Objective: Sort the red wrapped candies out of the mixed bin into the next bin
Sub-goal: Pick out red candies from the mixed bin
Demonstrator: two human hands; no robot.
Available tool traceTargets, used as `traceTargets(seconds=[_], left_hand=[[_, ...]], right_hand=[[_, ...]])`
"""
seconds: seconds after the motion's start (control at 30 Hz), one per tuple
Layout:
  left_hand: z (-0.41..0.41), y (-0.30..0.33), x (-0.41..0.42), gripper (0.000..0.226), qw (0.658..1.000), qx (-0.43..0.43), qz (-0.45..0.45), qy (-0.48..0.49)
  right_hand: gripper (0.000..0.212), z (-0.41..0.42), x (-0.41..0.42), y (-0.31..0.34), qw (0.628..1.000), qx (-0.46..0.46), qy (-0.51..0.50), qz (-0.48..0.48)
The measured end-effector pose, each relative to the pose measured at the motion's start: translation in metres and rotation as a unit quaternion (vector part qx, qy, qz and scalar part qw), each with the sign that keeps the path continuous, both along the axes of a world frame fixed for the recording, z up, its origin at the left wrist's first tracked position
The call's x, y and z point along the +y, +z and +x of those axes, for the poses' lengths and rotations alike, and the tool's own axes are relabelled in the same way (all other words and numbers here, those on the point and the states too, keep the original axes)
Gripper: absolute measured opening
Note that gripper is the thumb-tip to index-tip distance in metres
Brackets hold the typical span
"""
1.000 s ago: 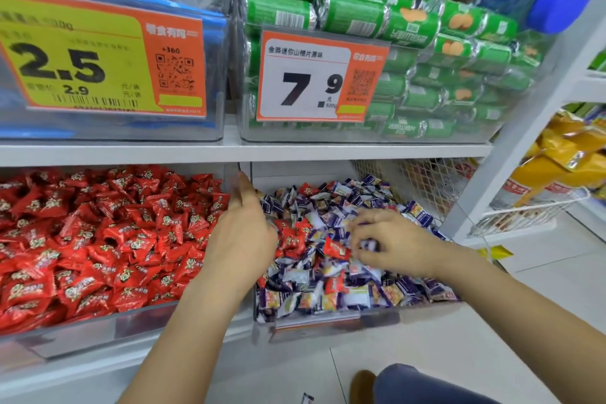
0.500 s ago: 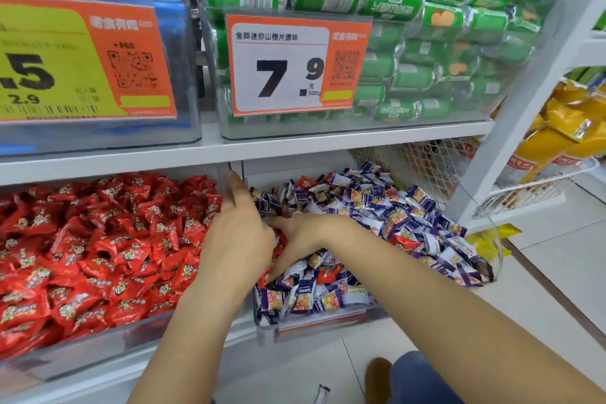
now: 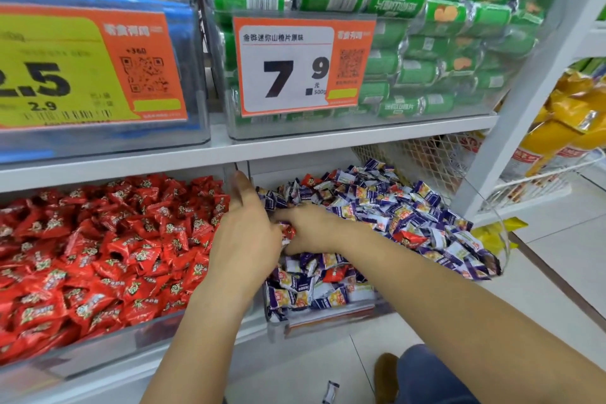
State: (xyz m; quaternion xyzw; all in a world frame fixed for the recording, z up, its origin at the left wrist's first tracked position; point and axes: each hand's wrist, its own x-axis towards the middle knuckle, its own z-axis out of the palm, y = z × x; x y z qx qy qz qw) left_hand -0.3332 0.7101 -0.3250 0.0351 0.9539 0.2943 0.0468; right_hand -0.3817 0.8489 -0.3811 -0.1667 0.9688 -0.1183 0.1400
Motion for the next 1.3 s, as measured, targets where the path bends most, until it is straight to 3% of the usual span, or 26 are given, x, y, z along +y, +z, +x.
traceTargets(seconds=[0.13,0.27,0.33,0.4,0.53,0.67,0.77,0.9,1.03,1.17,1.3], left_hand=[[0.0,0.0,-0.001,0.079,1.0,-0.004,-0.001,-0.004],[0.0,0.002,-0.003,0.074,0.999,-0.012,-0.036,-0.007],[0.001,0.005,-0.002,0.071,0.997,0.019,-0.079,-0.009],[0.004,0.01,0.002,0.068,0.99,0.081,-0.11,-0.023],[0.01,0.021,0.025,0.049,0.982,0.161,-0.047,-0.084],[0.012,0.016,0.046,0.05,0.987,0.094,-0.025,-0.125],[0.006,0.004,0.058,0.043,0.986,0.043,-0.064,-0.15],[0.006,-0.016,0.069,0.056,0.972,-0.041,-0.135,-0.186],[0.005,-0.025,0.076,0.03,0.967,-0.016,-0.174,-0.187],[0.004,-0.019,0.075,0.007,0.977,0.0,-0.131,-0.169],[0.003,-0.005,0.066,0.03,0.986,0.011,-0.107,-0.128]], right_hand=[[0.046,0.022,0.031,0.038,0.996,0.025,-0.007,-0.081],[0.074,0.061,0.07,0.068,0.998,-0.016,-0.016,-0.061],[0.078,0.079,0.089,0.078,0.996,-0.016,-0.041,-0.076],[0.065,0.095,0.107,0.085,0.99,0.009,-0.085,-0.114],[0.038,0.117,0.133,0.083,0.952,0.069,-0.187,-0.233],[0.024,0.118,0.138,0.061,0.904,0.168,-0.252,-0.302],[0.024,0.113,0.135,0.052,0.92,0.187,-0.243,-0.242],[0.042,0.099,0.131,0.05,0.947,0.172,-0.228,-0.145],[0.054,0.1,0.132,0.053,0.965,0.135,-0.199,-0.102],[0.045,0.106,0.139,0.053,0.974,0.073,-0.193,-0.09],[0.028,0.106,0.137,0.052,0.973,0.068,-0.195,-0.099]])
